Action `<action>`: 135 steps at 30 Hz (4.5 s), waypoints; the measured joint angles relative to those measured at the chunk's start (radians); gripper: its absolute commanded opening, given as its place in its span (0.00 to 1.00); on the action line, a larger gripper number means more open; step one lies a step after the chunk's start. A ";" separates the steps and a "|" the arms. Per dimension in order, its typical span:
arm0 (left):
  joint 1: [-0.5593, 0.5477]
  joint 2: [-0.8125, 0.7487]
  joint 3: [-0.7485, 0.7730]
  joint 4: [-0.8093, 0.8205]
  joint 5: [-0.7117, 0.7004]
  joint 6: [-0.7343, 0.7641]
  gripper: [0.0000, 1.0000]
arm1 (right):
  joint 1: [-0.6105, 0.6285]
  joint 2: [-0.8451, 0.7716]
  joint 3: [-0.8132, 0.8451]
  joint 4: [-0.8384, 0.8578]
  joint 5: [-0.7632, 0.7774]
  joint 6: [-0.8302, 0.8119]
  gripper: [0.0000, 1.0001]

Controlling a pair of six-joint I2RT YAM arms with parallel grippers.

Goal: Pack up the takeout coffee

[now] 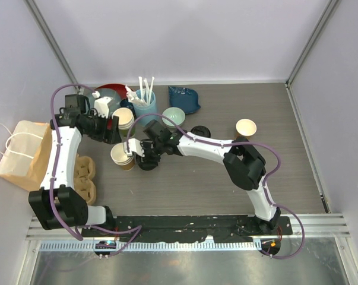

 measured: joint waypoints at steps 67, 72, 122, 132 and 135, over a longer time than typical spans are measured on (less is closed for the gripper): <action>0.017 0.049 0.033 -0.058 0.105 0.068 0.76 | -0.217 -0.394 0.255 -0.416 0.341 0.478 0.01; 0.017 0.050 0.038 -0.058 0.127 0.066 0.77 | -0.523 -0.592 0.045 -0.395 0.446 0.591 0.01; 0.017 0.067 0.050 -0.058 0.156 0.067 0.79 | -0.869 -0.398 -0.277 -0.252 0.322 0.678 0.01; 0.017 0.067 0.051 -0.059 0.156 0.067 0.79 | -0.869 -0.451 -0.309 -0.253 0.349 0.682 0.01; 0.017 0.067 0.051 -0.059 0.156 0.068 0.79 | -0.869 -0.461 -0.321 -0.254 0.351 0.682 0.01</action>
